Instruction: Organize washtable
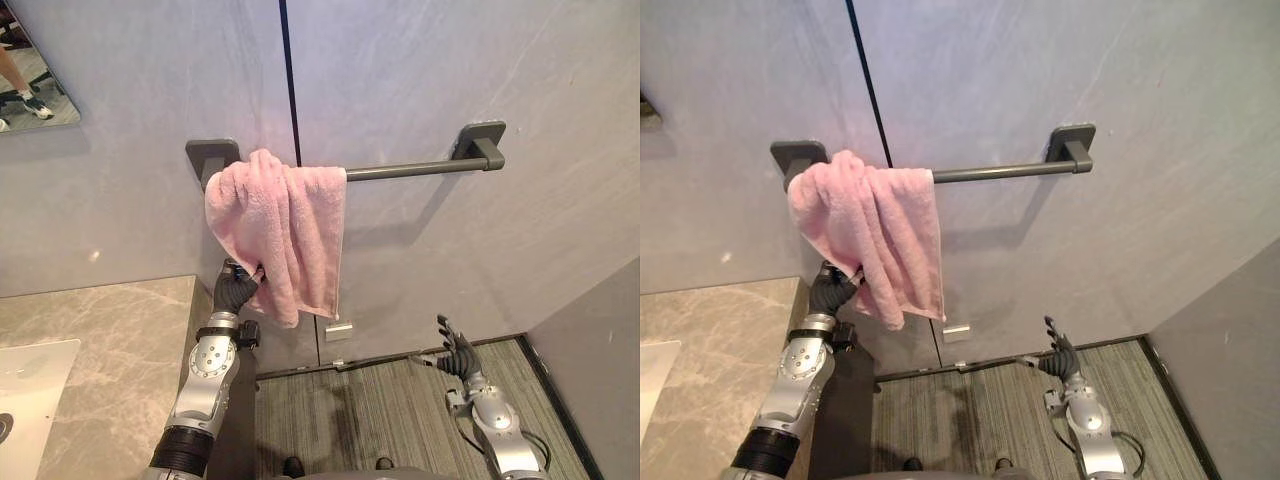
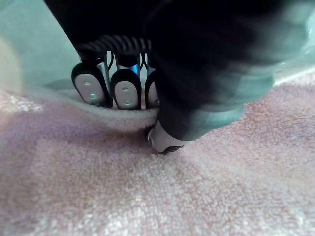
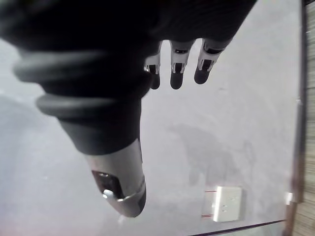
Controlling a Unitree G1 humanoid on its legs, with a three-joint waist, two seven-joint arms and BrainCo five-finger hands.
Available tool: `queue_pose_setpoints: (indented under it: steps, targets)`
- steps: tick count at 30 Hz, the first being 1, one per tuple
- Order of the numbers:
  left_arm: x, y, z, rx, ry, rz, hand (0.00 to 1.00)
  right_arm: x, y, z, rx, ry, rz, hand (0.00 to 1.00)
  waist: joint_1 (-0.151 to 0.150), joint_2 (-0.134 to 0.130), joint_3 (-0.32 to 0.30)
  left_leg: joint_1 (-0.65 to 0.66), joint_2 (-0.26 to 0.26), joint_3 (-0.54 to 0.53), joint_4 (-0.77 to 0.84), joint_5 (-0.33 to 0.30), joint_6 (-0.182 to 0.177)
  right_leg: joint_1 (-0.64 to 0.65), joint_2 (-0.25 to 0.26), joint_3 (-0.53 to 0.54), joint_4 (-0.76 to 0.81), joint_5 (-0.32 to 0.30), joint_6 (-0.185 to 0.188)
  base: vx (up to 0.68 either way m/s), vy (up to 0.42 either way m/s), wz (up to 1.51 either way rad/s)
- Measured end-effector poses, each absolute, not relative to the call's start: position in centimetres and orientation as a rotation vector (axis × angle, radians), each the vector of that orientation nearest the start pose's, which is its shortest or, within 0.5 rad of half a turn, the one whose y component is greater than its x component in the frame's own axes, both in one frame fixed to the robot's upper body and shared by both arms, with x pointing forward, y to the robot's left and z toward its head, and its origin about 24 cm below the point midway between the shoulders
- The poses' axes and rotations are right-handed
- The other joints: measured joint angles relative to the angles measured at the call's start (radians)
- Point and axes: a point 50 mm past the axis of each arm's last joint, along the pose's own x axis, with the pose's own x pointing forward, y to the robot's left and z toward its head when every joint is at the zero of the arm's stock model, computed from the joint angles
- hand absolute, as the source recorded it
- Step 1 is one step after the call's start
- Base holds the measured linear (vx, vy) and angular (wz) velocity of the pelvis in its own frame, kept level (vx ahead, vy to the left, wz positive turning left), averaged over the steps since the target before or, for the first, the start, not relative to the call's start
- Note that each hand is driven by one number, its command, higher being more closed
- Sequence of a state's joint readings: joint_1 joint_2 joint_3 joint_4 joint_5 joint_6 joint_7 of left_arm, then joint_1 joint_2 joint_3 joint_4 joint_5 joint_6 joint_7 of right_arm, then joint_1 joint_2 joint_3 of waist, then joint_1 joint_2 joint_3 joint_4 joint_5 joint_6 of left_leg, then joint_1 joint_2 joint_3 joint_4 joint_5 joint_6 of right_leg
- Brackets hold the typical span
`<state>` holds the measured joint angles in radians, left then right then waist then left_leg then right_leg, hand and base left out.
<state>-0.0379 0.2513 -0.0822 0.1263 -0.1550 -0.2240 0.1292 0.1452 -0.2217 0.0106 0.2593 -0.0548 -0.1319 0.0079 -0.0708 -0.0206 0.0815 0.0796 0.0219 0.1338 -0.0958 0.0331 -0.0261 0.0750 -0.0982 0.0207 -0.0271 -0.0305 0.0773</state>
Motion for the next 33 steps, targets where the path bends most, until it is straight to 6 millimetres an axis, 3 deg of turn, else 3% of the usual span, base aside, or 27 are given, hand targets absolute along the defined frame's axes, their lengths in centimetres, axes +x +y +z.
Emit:
queue_pose_setpoints:
  steps: [2,13,23,33]
  targets:
    - [25.8,18.6,4.7,0.087,-0.128,0.05,1.0,21.3,-20.2,-1.0,-0.277,0.175,0.045,0.0,0.0,-0.001,0.0,0.0,0.001,0.005,0.0,0.0,0.0,-0.007,0.001,0.009,0.006,0.0,0.0,-0.02,-0.03,-0.11]
    - [25.6,17.5,4.6,0.085,-0.128,-0.008,1.0,22.4,-16.3,2.8,-0.181,-0.016,0.313,0.0,0.0,-0.016,-0.014,-0.016,0.001,0.003,0.0,0.001,0.001,-0.031,0.002,0.013,0.026,-0.001,0.001,-0.03,-0.025,-0.01]
    - [25.4,16.6,4.4,0.075,-0.132,-0.043,1.0,24.6,-13.3,5.1,-0.141,-0.123,0.425,0.0,0.006,-0.027,-0.023,-0.023,-0.003,-0.013,0.0,0.007,0.006,-0.029,-0.001,0.0,0.027,-0.002,0.001,-0.02,-0.022,0.04]
    - [25.4,16.3,4.4,0.064,-0.131,-0.051,1.0,26.5,-13.0,6.2,-0.163,-0.16,0.412,0.0,0.03,-0.027,-0.043,-0.039,-0.003,-0.042,0.0,0.022,0.008,-0.03,-0.001,-0.026,0.032,-0.002,0.0,-0.03,-0.027,0.09]
